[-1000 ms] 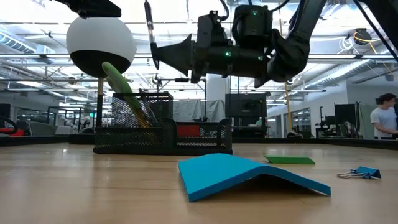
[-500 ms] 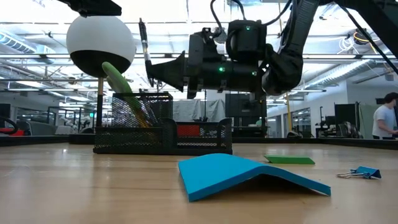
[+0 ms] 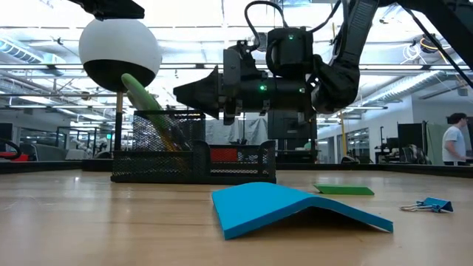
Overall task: Pick and place office supplies into organizer
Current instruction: Put the blue sticky note into the black desk organizer
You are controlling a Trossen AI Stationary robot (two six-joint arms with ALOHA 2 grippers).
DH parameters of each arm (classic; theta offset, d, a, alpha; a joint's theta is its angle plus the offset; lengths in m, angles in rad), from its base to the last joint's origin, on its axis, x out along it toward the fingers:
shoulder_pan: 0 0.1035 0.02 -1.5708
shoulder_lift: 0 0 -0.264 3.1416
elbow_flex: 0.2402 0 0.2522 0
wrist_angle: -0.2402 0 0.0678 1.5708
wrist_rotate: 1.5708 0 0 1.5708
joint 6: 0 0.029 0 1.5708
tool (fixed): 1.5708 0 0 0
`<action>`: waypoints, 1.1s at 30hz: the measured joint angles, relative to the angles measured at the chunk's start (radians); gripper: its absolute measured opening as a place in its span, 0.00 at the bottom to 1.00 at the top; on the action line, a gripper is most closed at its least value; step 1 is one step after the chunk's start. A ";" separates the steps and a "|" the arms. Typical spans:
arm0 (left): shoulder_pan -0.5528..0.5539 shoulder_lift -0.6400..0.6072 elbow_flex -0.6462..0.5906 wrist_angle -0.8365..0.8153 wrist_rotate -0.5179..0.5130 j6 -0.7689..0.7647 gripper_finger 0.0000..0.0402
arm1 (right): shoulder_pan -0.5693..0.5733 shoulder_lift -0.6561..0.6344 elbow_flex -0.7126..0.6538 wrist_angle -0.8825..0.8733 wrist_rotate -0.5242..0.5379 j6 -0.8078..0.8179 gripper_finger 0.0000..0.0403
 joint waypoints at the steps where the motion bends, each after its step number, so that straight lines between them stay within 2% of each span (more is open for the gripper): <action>1: 0.000 0.000 0.000 0.000 0.000 0.000 0.33 | 0.000 0.000 0.000 0.001 0.000 0.000 0.33; 7: 0.000 0.000 0.000 0.000 0.000 0.000 0.33 | 0.000 0.000 0.000 0.001 0.000 -0.001 0.43; 12: 0.000 0.000 0.000 -0.004 0.000 -0.002 0.33 | 0.000 -0.020 -0.001 -0.005 0.000 -0.016 0.46; 18: 0.000 0.000 0.000 -0.009 0.000 -0.018 0.33 | 0.002 -0.100 -0.001 -0.087 -0.001 -0.084 0.45; 27: -0.010 0.000 0.000 -0.031 0.000 -0.014 0.33 | 0.007 -0.257 -0.001 -0.381 0.000 -0.174 0.43; 33: -0.035 0.000 0.000 -0.033 0.000 0.035 0.33 | 0.022 -0.307 -0.001 -0.429 0.001 -0.253 0.42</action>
